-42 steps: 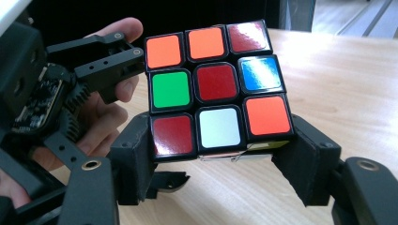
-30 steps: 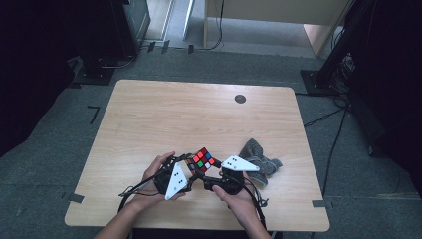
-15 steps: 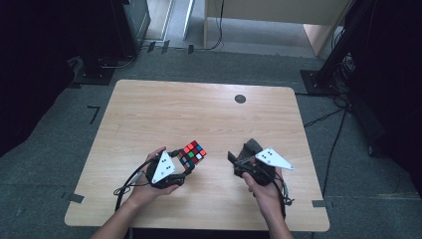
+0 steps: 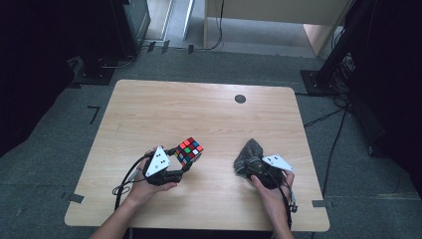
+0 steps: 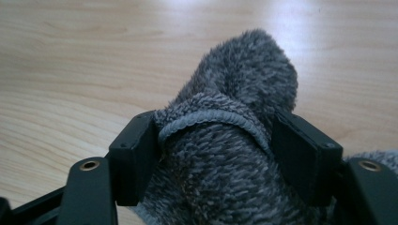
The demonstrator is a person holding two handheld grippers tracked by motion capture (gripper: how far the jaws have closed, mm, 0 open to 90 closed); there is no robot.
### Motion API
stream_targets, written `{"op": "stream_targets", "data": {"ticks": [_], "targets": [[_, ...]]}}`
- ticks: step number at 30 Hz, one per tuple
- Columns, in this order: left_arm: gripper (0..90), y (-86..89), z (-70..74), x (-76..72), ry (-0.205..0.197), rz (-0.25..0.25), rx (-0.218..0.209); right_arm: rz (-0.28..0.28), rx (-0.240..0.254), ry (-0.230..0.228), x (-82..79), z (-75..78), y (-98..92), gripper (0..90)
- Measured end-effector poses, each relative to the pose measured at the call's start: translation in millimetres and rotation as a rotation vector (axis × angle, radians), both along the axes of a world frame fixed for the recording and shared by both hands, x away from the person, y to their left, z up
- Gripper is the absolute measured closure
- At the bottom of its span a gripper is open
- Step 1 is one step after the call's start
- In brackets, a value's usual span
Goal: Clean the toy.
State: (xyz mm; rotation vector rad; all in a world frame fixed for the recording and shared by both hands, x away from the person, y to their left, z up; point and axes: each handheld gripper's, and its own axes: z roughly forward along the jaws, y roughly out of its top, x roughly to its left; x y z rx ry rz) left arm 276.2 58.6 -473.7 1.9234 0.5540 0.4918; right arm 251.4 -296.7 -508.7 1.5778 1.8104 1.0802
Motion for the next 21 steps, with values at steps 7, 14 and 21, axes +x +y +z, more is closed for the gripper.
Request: {"op": "stream_targets", "data": {"ticks": [7, 14, 21], "targets": [[33.6, -0.7, -0.3, 0.0, 0.016, -0.011, -0.001, -0.024, -0.039, 0.049, 3.3, -11.5, 3.9, 43.5], [33.5, 2.5, 1.8, 1.2, 0.049, -0.032, -0.037, -0.019, -0.095, 0.051, 3.4, -13.1, 7.8, 43.8], [33.6, -1.3, 2.9, -3.4, 0.018, -0.055, -0.013, -0.022, -0.025, 0.042, 2.2, -7.4, 3.3, 66.2]]}}
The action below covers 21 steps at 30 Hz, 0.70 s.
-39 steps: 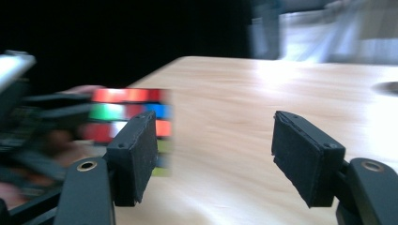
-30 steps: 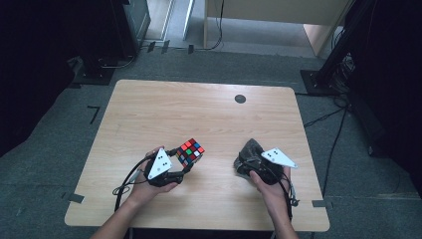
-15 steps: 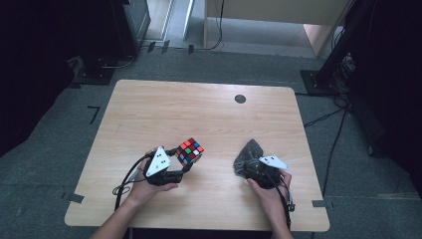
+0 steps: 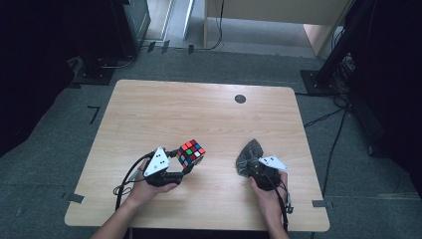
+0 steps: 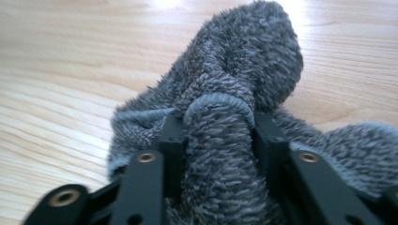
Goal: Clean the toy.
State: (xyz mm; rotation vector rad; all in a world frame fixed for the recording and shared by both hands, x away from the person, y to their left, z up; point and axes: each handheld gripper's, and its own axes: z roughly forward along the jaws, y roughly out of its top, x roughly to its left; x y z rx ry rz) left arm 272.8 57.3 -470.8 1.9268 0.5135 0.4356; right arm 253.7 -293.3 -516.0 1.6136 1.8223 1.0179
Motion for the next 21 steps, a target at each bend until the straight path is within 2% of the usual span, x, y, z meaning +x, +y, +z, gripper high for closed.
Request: {"op": "stream_targets", "data": {"ticks": [2, 4, 6, 9, 11, 15, 18, 20, 21], "targets": [[33.6, -1.1, -0.8, -0.3, -0.001, -0.004, 0.007, 0.039, 0.070, -0.038, -1.6, 6.7, -1.0, 67.7], [33.7, -2.3, -1.8, -0.3, -0.001, -0.010, 0.017, 0.081, 0.120, -0.105, -6.1, 18.1, 2.9, 67.9], [33.7, -4.4, -3.1, -1.2, -0.007, -0.016, 0.031, 0.147, 0.162, -0.172, -11.7, 31.8, 11.0, 67.9], [33.7, -8.9, -4.5, -3.9, -0.020, -0.026, 0.055, 0.256, 0.202, -0.265, -22.6, 52.2, 29.3, 67.7], [33.7, -12.2, -4.9, -6.2, -0.031, -0.037, 0.068, 0.299, 0.216, -0.300, -28.5, 61.1, 39.5, 67.6], [33.7, -19.5, -5.2, -12.1, -0.053, -0.058, 0.095, 0.413, 0.246, -0.337, -37.7, 76.2, 61.9, 67.5], [33.7, -24.2, -5.0, -16.2, -0.058, -0.082, 0.100, 0.475, 0.254, -0.345, -42.2, 80.7, 77.1, 67.2], [33.7, -24.9, -3.7, -18.0, -0.059, -0.100, 0.090, 0.498, 0.222, -0.346, -42.7, 79.6, 85.0, 67.0], [33.8, -24.6, -3.5, -18.4, -0.067, -0.095, 0.095, 0.487, 0.208, -0.336, -42.3, 78.0, 87.0, 66.7]]}}
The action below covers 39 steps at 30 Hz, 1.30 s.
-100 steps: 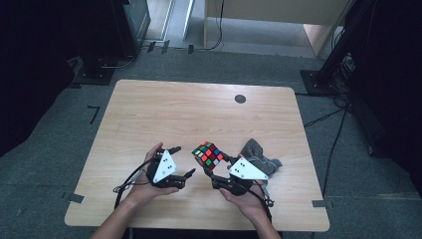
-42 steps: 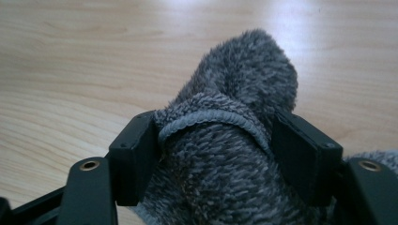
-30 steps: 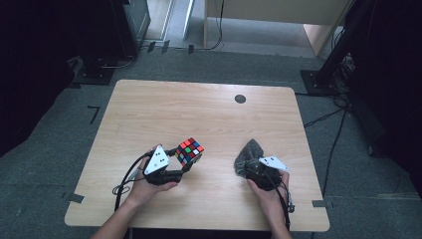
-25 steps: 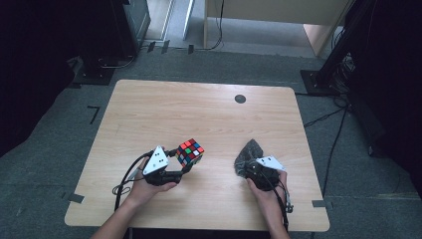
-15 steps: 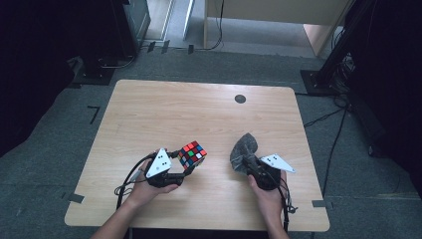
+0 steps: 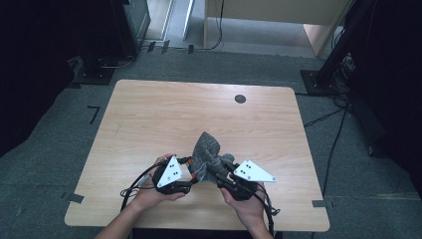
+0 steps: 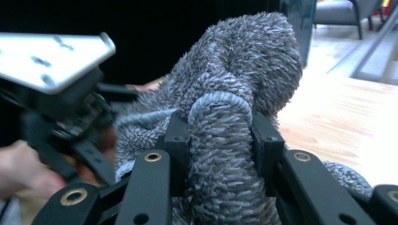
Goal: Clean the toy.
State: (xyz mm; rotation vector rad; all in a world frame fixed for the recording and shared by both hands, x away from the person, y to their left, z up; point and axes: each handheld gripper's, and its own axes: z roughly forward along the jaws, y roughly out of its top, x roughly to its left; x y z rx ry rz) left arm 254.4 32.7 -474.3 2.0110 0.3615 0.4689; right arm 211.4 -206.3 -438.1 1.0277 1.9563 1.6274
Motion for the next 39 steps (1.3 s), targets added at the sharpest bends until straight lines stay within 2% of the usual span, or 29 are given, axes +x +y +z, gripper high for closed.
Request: {"op": "stream_targets", "data": {"ticks": [2, 6, 7, 10, 13, 15, 17, 18, 21, 23, 25, 28, 30, 32, 33, 34, 35, 37, 39], "targets": [[33.8, 2.6, 0.6, 0.7, 0.001, -0.007, -0.012, -0.008, 0.029, 0.030, 4.6, -3.0, -4.2, 66.7], [33.9, 5.8, 2.1, 2.7, 0.007, -0.004, -0.026, -0.083, 0.026, 0.093, 14.8, -9.7, -18.5, 66.7], [33.9, 5.9, 2.0, 3.1, 0.010, -0.002, -0.028, -0.100, 0.023, 0.097, 16.0, -10.6, -21.6, 66.6], [33.9, 4.9, 1.4, 3.2, 0.008, -0.005, -0.024, -0.096, 0.052, 0.082, 13.9, -6.9, -24.7, 66.5], [33.9, 2.8, 1.0, 2.0, 0.005, -0.011, -0.017, -0.029, 0.090, 0.040, 7.5, 0.6, -19.1, 66.3], [33.9, 2.4, 1.8, 0.8, 0.005, -0.021, -0.027, 0.004, 0.077, 0.035, 5.3, 1.6, -13.1, 66.2], [33.9, 2.8, 2.8, 0.3, -0.001, -0.019, -0.024, -0.002, 0.047, 0.039, 6.8, -2.1, -9.9, 66.0], [33.9, 3.4, 2.6, 0.4, 0.001, -0.017, -0.025, -0.005, 0.059, 0.049, 8.2, -4.1, -11.5, 66.1], [33.9, 5.3, 2.6, 1.9, 0.002, -0.010, -0.030, -0.070, 0.017, 0.078, 13.7, -8.5, -18.0, 66.1], [33.9, 5.7, 2.8, 2.8, 0.004, -0.004, -0.030, -0.096, 0.023, 0.093, 15.5, -9.6, -23.1, 66.0], [33.9, 4.8, 2.8, 2.7, -0.003, 0.005, -0.016, -0.103, 0.037, 0.086, 14.5, -7.3, -24.8, 65.7], [33.9, 2.2, 2.3, 1.8, -0.011, 0.016, 0.014, -0.076, 0.057, 0.059, 9.6, -1.2, -20.4, 65.3], [33.9, 0.4, 2.3, 0.4, -0.013, 0.021, 0.025, -0.043, 0.034, 0.030, 4.8, 1.5, -11.6, 65.1], [33.9, 0.1, 3.3, -1.3, -0.017, 0.017, 0.028, -0.036, -0.005, 0.025, 3.2, -0.3, -4.3, 64.9], [33.9, 0.4, 3.8, -2.0, -0.021, 0.017, 0.030, -0.040, -0.013, 0.025, 3.7, -2.3, -2.9, 64.7], [33.9, 1.4, 4.5, -2.2, -0.025, 0.015, 0.030, -0.042, 0.004, 0.036, 4.9, -3.9, -3.8, 64.5], [33.9, 2.4, 5.1, -2.4, -0.024, 0.014, 0.022, -0.052, 0.011, 0.050, 6.7, -5.1, -5.5, 64.5], [33.9, 4.3, 6.9, -1.3, -0.023, 0.018, 0.018, -0.121, -0.037, 0.066, 9.9, -7.2, -7.8, 64.6], [33.9, 5.9, 8.3, 0.7, -0.016, 0.024, 0.016, -0.148, -0.012, 0.085, 12.2, -8.7, -12.1, 64.6]]}}
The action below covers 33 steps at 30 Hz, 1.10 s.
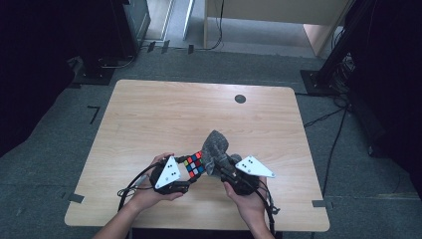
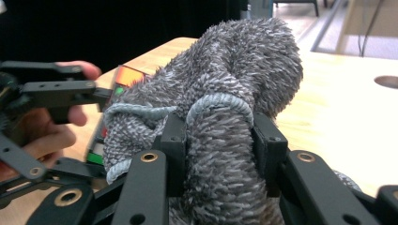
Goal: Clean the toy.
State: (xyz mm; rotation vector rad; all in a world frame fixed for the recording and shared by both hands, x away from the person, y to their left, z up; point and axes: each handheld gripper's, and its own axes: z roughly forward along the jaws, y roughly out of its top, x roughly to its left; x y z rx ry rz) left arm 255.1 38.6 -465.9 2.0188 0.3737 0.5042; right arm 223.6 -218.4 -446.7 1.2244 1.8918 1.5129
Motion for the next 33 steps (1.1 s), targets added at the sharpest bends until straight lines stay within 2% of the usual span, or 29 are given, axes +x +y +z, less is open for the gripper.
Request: {"op": "stream_targets", "data": {"ticks": [3, 4, 6, 8, 10, 12, 13, 15, 18, 20, 22, 24, 25, 27, 30, 32, 33], "targets": [[33.9, 0.3, -0.8, 3.1, 0.035, -0.004, 0.005, 0.011, 0.013, -0.034, -3.1, 3.3, 1.2, 64.5], [33.9, -0.1, -1.4, 3.6, 0.042, -0.005, 0.006, 0.032, 0.005, -0.060, -5.8, 5.8, 4.3, 64.4], [33.9, -1.2, -1.3, 3.9, 0.049, -0.020, -0.007, 0.043, -0.037, -0.083, -9.2, 8.4, 9.8, 64.3], [33.9, -1.7, -0.3, 2.9, 0.044, -0.029, -0.016, 0.049, -0.050, -0.076, -7.5, 5.8, 10.7, 64.2], [33.9, -1.3, -0.5, 2.0, 0.042, -0.039, -0.030, 0.033, -0.048, -0.049, -3.4, 1.7, 5.6, 64.1], [34.0, -0.6, -0.1, 2.7, 0.053, -0.044, -0.048, -0.016, -0.099, -0.018, 1.2, -2.2, -0.7, 64.2], [34.1, -0.5, 0.1, 3.1, 0.052, -0.042, -0.049, -0.036, -0.088, -0.005, 2.3, -3.2, -5.1, 64.1], [34.1, -0.9, -0.2, 2.9, 0.052, -0.039, -0.046, -0.037, -0.024, 0.000, 1.8, -1.3, -11.9, 64.1], [34.1, -4.2, -1.6, 0.8, 0.034, -0.030, -0.016, 0.021, 0.030, -0.063, -5.6, 9.6, -9.7, 63.8], [34.1, -6.8, -1.9, -0.6, 0.030, -0.028, -0.006, 0.062, 0.010, -0.101, -10.4, 15.8, -1.9, 63.7], [34.1, -9.4, -1.7, -1.5, 0.029, -0.020, 0.010, 0.064, -0.063, -0.119, -12.7, 16.9, 6.7, 63.8], [34.1, -12.0, -1.9, -1.9, 0.020, -0.001, 0.047, 0.049, -0.100, -0.139, -15.9, 16.2, 11.9, 63.7], [34.1, -13.6, -2.1, -2.0, 0.019, 0.011, 0.065, 0.050, -0.127, -0.165, -18.3, 16.7, 15.2, 63.6], [34.1, -17.5, -1.9, -3.0, 0.016, 0.034, 0.097, 0.049, -0.239, -0.223, -25.0, 17.4, 27.8, 63.3], [34.1, -23.5, 0.2, -5.6, 0.003, 0.056, 0.137, 0.093, -0.412, -0.305, -34.4, 11.7, 51.4, 62.9], [34.2, -24.8, 0.6, -6.7, -0.001, 0.065, 0.145, 0.098, -0.530, -0.361, -38.4, 4.5, 63.8, 62.9], [34.2, -24.2, 0.4, -6.4, -0.001, 0.066, 0.145, 0.088, -0.568, -0.378, -38.7, 2.3, 66.2, 62.9]]}}
